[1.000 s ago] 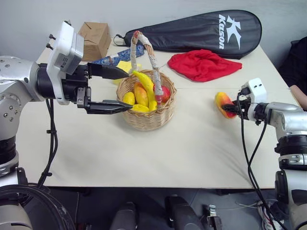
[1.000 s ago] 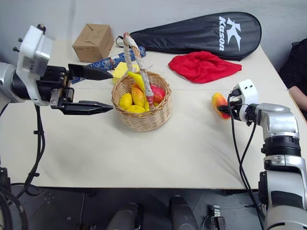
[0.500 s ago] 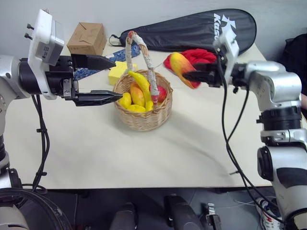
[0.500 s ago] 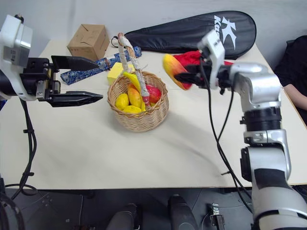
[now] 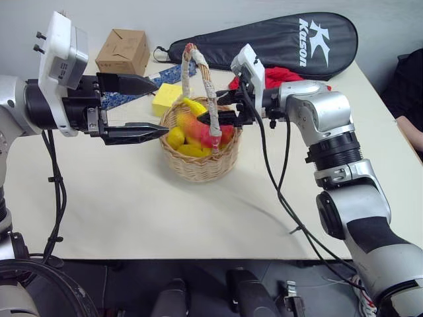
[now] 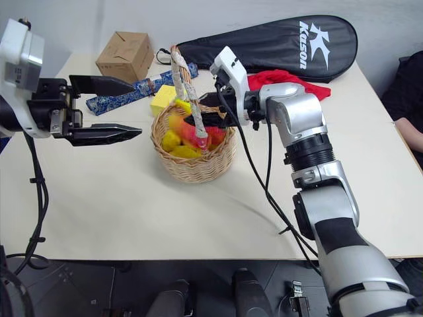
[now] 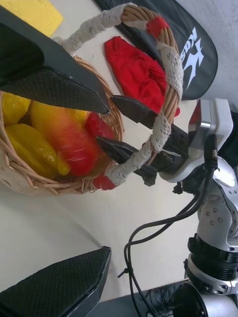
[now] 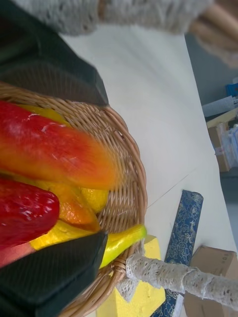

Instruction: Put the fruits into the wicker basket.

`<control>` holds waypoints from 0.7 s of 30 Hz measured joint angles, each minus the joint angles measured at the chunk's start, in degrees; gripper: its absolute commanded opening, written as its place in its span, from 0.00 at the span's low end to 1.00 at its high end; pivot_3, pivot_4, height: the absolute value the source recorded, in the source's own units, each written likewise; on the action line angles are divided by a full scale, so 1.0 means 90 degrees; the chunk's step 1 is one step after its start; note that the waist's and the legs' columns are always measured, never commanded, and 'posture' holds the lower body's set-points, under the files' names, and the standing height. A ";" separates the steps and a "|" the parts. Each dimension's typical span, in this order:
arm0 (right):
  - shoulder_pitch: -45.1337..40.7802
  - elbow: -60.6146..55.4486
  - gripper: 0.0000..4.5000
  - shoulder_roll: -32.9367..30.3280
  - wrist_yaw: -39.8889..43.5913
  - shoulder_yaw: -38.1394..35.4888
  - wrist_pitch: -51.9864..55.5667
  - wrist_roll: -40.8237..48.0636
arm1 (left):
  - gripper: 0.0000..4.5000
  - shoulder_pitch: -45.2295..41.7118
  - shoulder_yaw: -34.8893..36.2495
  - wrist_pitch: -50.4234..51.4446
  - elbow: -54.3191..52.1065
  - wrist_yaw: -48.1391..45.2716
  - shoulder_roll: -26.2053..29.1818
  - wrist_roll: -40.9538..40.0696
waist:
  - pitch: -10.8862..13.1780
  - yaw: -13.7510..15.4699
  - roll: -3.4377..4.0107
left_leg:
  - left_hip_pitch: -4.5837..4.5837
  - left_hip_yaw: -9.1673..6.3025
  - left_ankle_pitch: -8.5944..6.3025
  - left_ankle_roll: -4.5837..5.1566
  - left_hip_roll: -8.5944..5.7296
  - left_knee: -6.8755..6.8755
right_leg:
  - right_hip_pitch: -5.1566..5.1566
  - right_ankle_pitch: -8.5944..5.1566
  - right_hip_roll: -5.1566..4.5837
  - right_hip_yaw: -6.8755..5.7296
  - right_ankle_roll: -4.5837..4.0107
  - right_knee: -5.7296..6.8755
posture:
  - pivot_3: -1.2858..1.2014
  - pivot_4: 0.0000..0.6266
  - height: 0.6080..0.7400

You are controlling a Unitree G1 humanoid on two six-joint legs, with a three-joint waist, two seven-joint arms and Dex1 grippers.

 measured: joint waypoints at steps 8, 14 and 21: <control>0.0823 -0.1491 0.96 -0.1670 0.0286 -0.1163 0.1008 0.0820 | 1.00 0.0316 0.0217 0.0082 -0.0161 0.0031 0.0054 -0.0089 | 0.0000 0.0124 0.0000 | -0.0002 -0.0001 -0.0006 0.0007 0.0003 -0.0006 | 0.0005 0.0000 0.0002 0.0002 0.0000 -0.0017 | 0.52 0.24 1.00; 0.2555 -0.3791 0.96 -0.1474 0.0110 -0.1303 0.2056 0.1958 | 1.00 0.0302 0.0181 0.0064 -0.0143 0.0008 0.0050 -0.0093 | 0.0000 0.0118 0.0000 | 0.0015 0.0009 -0.0017 0.0029 0.0006 0.0000 | 0.0002 0.0000 0.0011 0.0004 0.0000 -0.0003 | 0.52 0.24 1.00; 0.2782 -0.4280 0.96 -0.0312 -0.0856 -0.0782 0.2047 0.2092 | 1.00 0.0092 0.0045 0.0042 0.0047 -0.0044 0.0028 -0.0091 | 0.0000 0.0154 0.0000 | 0.0014 0.0003 -0.0013 0.0027 0.0003 0.0007 | 0.0004 0.0001 0.0005 0.0003 -0.0002 0.0002 | 0.52 0.24 1.00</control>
